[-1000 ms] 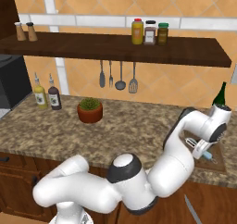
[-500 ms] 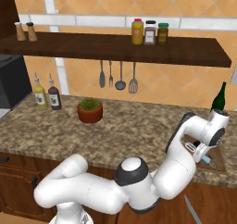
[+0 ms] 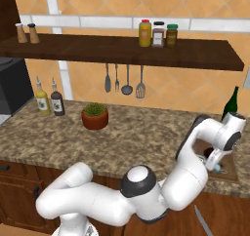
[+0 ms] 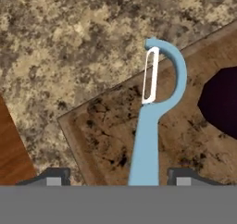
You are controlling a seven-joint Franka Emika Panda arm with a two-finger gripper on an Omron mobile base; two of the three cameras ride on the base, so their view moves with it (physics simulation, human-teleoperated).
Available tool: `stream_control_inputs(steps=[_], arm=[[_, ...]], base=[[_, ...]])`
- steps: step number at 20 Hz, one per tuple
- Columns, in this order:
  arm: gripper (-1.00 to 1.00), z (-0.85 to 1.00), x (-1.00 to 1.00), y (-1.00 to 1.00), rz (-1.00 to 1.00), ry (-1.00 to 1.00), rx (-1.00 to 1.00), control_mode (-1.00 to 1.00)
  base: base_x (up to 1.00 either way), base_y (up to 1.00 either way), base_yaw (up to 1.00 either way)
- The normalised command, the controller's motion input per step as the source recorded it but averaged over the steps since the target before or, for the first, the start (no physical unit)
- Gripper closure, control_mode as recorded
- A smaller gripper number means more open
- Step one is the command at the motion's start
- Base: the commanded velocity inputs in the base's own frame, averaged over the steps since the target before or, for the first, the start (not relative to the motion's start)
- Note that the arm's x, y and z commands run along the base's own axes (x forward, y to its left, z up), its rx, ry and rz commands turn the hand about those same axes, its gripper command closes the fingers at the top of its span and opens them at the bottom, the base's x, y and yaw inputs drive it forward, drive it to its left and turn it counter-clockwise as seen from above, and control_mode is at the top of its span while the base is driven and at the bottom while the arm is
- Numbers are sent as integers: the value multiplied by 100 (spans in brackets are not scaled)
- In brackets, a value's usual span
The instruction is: Place the appropriate cutting tool for cutting the eggplant skin on the cutting board.
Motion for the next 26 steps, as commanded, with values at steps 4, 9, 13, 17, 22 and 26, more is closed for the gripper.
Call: stream_control_inputs(steps=[4,9,13,17,22,26], arm=[[-100,71,-64,10,3,0,0,-100],[-100,71,-52,67,2,0,-5,-100],[-100,57,-50,96,3,0,-10,-100],[-100,30,-30,100,4,3,-13,-100],[-100,30,-23,100,5,6,-14,-100],[-100,24,-36,100,5,3,-14,-100]], base=[[0,0,0],[0,0,0],[0,0,0],[0,0,0],[0,0,0],[0,0,0]])
